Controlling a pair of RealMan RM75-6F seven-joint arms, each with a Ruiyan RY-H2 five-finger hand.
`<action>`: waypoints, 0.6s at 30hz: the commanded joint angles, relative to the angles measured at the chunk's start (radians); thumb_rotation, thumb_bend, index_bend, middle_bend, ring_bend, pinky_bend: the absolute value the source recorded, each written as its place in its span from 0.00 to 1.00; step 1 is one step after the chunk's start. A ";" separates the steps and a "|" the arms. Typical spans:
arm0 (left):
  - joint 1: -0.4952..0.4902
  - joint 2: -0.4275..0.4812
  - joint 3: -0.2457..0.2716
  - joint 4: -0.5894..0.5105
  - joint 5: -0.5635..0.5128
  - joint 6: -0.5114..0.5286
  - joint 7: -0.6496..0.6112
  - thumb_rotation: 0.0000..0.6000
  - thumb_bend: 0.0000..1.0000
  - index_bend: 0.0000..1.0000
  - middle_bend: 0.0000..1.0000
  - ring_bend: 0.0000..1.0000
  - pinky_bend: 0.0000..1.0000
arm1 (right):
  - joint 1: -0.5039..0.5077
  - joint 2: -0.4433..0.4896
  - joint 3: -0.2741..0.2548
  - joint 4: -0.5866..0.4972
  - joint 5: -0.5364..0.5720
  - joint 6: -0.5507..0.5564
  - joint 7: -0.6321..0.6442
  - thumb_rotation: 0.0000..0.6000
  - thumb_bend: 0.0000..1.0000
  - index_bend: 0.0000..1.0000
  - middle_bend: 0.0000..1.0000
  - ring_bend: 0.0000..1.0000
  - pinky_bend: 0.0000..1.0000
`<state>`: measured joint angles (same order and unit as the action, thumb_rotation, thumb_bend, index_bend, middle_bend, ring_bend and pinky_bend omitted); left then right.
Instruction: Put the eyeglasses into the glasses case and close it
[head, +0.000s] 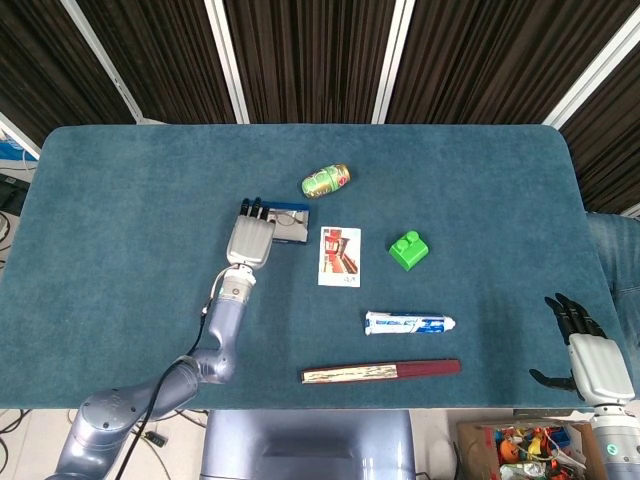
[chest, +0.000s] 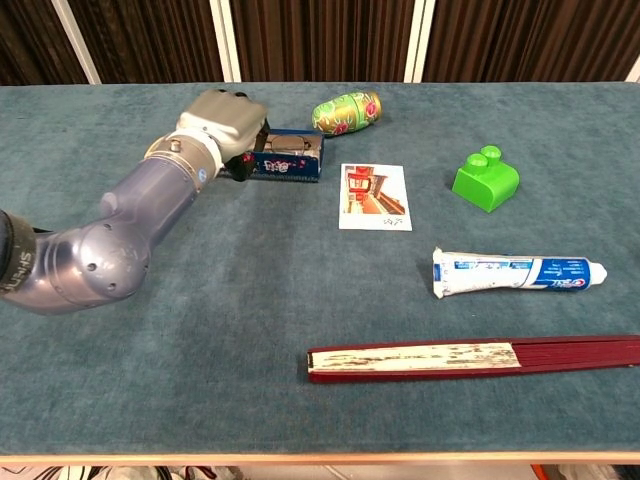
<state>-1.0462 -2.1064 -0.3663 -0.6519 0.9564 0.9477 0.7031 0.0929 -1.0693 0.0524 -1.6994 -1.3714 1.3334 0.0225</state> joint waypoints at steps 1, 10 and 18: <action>0.046 0.045 0.013 -0.074 -0.006 0.018 0.025 1.00 0.47 0.57 0.23 0.08 0.12 | 0.000 0.001 0.000 -0.001 -0.001 0.001 0.001 1.00 0.10 0.05 0.00 0.04 0.18; 0.145 0.165 0.041 -0.314 -0.068 0.055 0.126 1.00 0.47 0.57 0.22 0.08 0.12 | -0.001 0.002 -0.002 -0.001 -0.007 0.003 0.003 1.00 0.10 0.05 0.00 0.04 0.18; 0.187 0.213 0.060 -0.453 -0.121 0.104 0.199 1.00 0.47 0.57 0.22 0.08 0.12 | 0.000 0.001 -0.002 0.000 -0.007 0.003 0.000 1.00 0.10 0.05 0.00 0.04 0.18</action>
<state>-0.8713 -1.9059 -0.3142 -1.0821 0.8494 1.0353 0.8849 0.0926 -1.0685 0.0508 -1.6996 -1.3783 1.3361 0.0223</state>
